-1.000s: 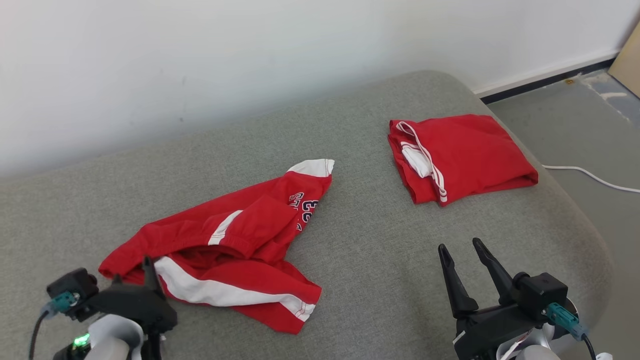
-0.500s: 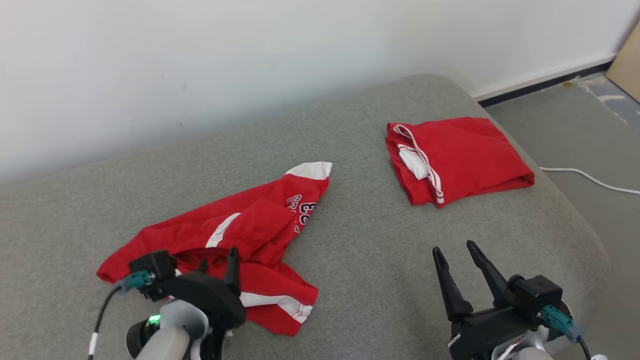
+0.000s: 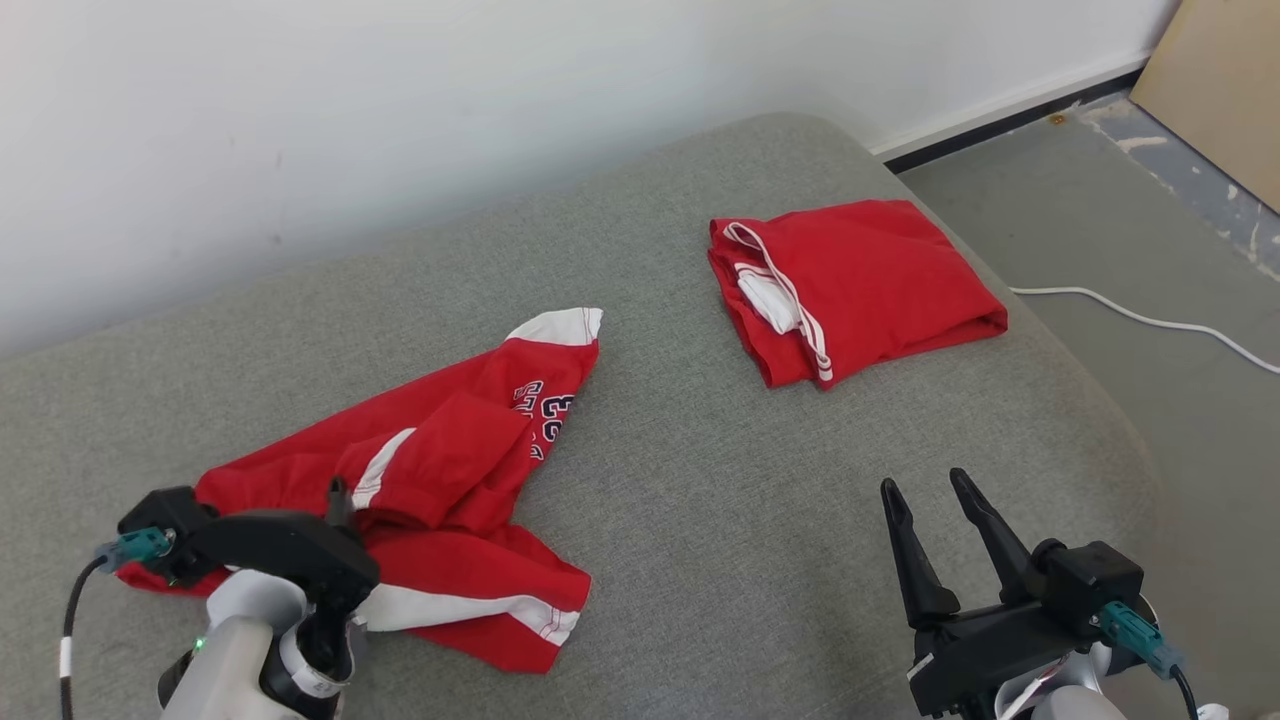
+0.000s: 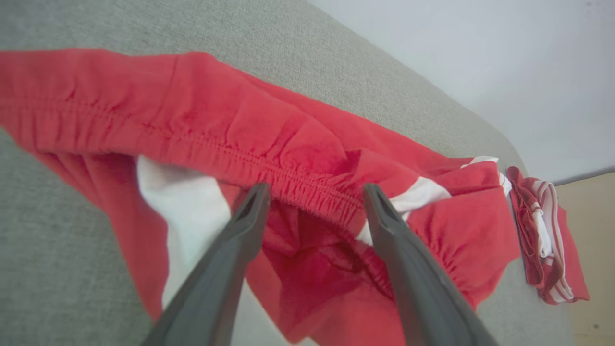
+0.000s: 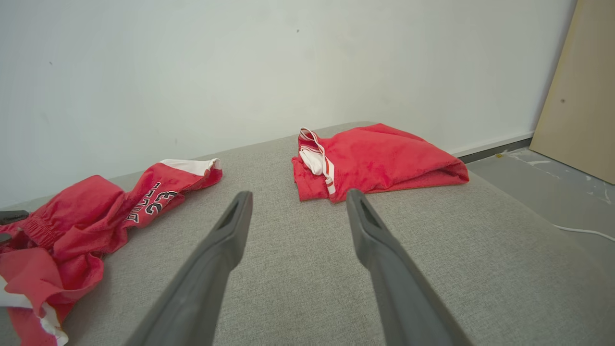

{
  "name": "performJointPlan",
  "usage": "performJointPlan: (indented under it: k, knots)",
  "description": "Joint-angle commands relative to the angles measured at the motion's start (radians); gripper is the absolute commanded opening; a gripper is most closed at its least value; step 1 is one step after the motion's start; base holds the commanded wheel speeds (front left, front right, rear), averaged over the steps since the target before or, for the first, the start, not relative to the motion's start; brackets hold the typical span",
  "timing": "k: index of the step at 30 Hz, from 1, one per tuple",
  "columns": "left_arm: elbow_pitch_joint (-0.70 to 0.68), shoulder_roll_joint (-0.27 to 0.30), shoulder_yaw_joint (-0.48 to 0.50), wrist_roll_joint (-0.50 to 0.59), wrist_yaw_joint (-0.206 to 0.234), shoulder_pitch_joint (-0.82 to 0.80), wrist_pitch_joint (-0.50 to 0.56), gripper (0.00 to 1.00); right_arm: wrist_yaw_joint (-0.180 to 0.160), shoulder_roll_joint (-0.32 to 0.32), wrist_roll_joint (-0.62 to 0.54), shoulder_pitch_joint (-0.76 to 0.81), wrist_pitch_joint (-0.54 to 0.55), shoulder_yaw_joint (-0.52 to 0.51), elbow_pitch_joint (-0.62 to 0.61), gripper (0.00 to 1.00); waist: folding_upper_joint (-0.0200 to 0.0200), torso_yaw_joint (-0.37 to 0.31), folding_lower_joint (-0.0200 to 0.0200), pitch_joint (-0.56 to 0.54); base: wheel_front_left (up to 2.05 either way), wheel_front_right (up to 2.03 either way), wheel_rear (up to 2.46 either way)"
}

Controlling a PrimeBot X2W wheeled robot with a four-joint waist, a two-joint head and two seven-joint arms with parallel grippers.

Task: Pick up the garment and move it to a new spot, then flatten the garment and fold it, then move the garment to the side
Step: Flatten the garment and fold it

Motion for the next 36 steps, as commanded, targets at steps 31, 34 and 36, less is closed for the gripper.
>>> performJointPlan:
  k: [31, 34, 36]
  knots:
    - [0.063, 0.046, 0.044, -0.02, -0.063, -0.071, -0.088, 0.15, -0.003, -0.004, -0.009, -0.016, 0.0, 0.003, -0.019, 1.0, -0.0001, -0.027, 0.0, 0.047, 0.0, 0.0, 0.0]
    - [0.038, 0.039, 0.02, 0.002, -0.09, -0.089, -0.104, 0.0, -0.003, 0.001, -0.017, -0.006, 0.0, -0.005, -0.016, 1.0, -0.0001, -0.02, 0.0, 0.039, 0.0, 0.0, 0.0]
    - [0.008, 0.025, -0.001, 0.008, -0.118, -0.106, -0.1, 0.0, -0.003, 0.007, -0.022, -0.001, 0.0, -0.004, -0.013, 1.0, -0.0001, -0.013, 0.0, 0.03, 0.0, 0.0, 0.0]
